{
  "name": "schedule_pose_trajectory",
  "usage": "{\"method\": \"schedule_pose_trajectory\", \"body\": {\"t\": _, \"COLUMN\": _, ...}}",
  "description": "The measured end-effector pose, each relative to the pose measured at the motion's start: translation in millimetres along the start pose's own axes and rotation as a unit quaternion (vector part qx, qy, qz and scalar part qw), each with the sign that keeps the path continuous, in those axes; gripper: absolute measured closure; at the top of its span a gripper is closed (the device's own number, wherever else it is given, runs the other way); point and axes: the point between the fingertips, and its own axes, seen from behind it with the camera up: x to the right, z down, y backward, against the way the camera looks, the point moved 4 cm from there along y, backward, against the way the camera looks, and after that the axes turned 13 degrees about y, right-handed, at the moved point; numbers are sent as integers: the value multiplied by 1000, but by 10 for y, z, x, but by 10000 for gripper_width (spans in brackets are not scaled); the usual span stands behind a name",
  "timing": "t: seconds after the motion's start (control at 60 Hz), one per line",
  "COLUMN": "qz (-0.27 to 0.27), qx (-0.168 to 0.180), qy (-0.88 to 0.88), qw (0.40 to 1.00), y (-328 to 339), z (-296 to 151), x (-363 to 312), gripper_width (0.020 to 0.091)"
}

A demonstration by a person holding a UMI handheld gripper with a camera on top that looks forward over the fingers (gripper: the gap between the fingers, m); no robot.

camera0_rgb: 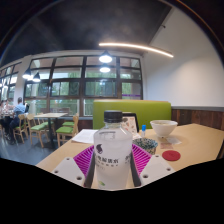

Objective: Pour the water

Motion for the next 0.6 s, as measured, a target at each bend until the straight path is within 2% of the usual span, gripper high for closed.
{"method": "schedule_pose_trajectory", "body": {"t": 0.067, "qz": 0, "qx": 5, "qy": -8, "qw": 1000, "y": -94, "z": 20, "x": 47, "gripper_width": 581}}
{"method": "schedule_pose_trajectory", "body": {"t": 0.15, "qz": -9, "qx": 8, "qy": -15, "qw": 1000, "y": -54, "z": -1, "x": -22, "gripper_width": 669}}
{"method": "schedule_pose_trajectory", "body": {"t": 0.167, "qz": -11, "qx": 9, "qy": -17, "qw": 1000, "y": -104, "z": 11, "x": 35, "gripper_width": 654}}
{"method": "schedule_pose_trajectory", "body": {"t": 0.183, "qz": -13, "qx": 11, "qy": -17, "qw": 1000, "y": -130, "z": 39, "x": 56, "gripper_width": 701}}
{"method": "schedule_pose_trajectory", "body": {"t": 0.217, "qz": -15, "qx": 12, "qy": -18, "qw": 1000, "y": -134, "z": 35, "x": 60, "gripper_width": 713}}
{"method": "schedule_pose_trajectory", "body": {"t": 0.333, "qz": -22, "qx": 10, "qy": -30, "qw": 999, "y": -203, "z": 12, "x": 41, "gripper_width": 715}}
{"method": "schedule_pose_trajectory", "body": {"t": 0.433, "qz": -62, "qx": -2, "qy": -162, "qw": 985, "y": -259, "z": -124, "x": -96, "gripper_width": 715}}
{"method": "schedule_pose_trajectory", "body": {"t": 0.6, "qz": -117, "qx": 4, "qy": -476, "qw": 872, "y": -615, "z": -327, "x": 65, "gripper_width": 713}}
